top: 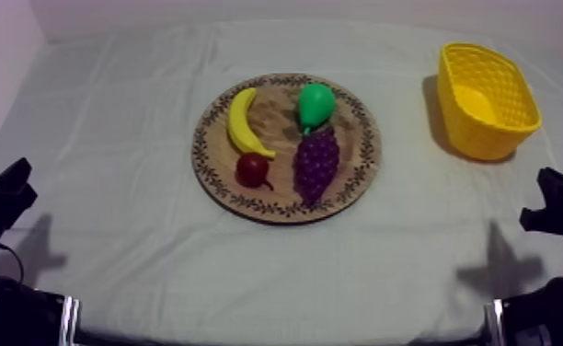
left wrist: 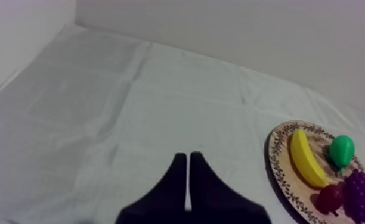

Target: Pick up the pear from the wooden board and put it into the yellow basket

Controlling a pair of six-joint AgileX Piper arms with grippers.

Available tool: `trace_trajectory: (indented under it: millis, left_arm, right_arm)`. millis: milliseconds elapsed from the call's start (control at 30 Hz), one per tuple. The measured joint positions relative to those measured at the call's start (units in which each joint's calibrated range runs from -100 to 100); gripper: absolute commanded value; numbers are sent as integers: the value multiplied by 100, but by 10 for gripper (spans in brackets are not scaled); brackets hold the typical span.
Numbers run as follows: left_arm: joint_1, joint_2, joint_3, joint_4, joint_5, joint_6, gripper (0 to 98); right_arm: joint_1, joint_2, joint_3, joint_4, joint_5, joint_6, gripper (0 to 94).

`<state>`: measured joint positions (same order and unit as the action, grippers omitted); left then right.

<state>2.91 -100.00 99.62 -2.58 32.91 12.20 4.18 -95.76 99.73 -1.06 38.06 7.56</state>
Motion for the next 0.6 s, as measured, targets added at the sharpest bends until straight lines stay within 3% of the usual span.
trace_trajectory:
  millis: [600]
  left_arm:
    - [0,0,0,0,0,0,1]
  right_arm:
    - [-58,72,-32,58,-188,-18,3]
